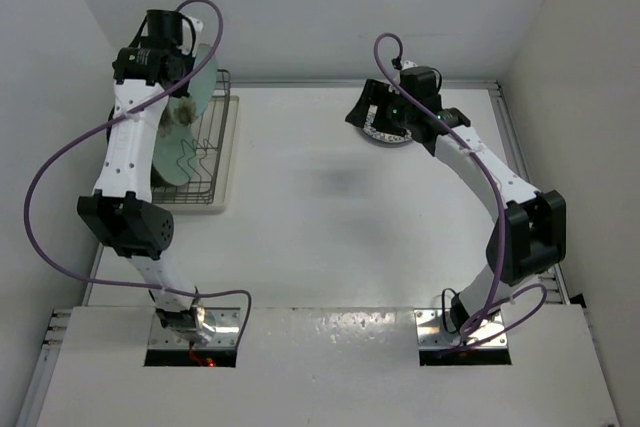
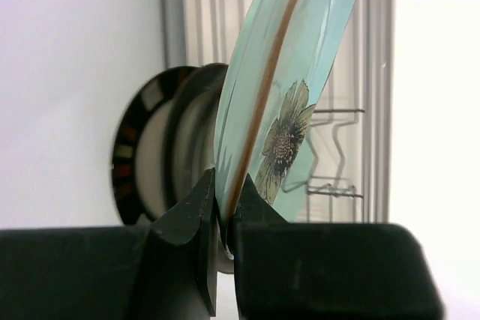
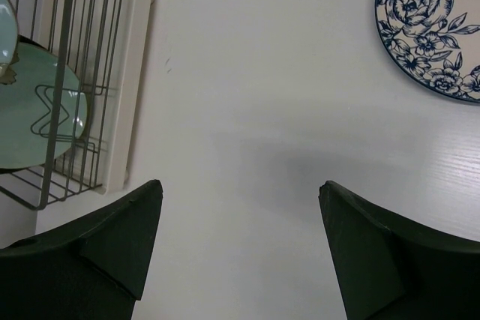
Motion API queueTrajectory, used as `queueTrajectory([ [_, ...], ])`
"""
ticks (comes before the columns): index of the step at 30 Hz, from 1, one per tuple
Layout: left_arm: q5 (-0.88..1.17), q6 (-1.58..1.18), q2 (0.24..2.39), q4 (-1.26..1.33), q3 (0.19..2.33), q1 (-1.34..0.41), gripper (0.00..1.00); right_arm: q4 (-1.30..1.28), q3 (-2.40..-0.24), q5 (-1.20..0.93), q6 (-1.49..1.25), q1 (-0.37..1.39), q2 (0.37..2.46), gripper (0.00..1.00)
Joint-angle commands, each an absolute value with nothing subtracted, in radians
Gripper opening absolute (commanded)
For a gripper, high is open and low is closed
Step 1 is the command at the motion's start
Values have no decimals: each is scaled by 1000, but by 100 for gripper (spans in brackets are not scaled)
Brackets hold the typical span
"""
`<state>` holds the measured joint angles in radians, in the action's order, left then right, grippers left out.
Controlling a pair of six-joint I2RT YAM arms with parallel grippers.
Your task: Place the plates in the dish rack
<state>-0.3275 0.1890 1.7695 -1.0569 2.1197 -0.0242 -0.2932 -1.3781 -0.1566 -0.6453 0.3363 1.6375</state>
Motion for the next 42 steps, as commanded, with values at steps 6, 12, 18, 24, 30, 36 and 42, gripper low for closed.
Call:
queueTrajectory([
  [6, -295, 146, 1695, -1080, 2052, 18, 0, -269, -1407, -152, -629, 339, 1632, 85],
  [12, -304, 146, 1686, -1089, 2039, 29, 0, -271, -1416, -156, -631, 341, 1638, 85],
  [18, -342, 146, 1677, -1089, 1984, 40, 0, -282, -1410, -150, -629, 341, 1628, 85],
  [24, -380, 155, 1667, -1098, 2055, 40, 0, -279, -1410, -147, -630, 341, 1629, 85],
  [30, -301, 155, 1667, -1107, 2091, 40, 0, -278, -1430, -150, -635, 345, 1637, 85],
  [36, -339, 164, 1658, -1108, 2069, 49, 0, -285, -1436, -147, -624, 345, 1635, 85],
  [42, -425, 164, 1658, -1108, 1990, 49, 0, -293, -1431, -146, -627, 345, 1635, 85],
])
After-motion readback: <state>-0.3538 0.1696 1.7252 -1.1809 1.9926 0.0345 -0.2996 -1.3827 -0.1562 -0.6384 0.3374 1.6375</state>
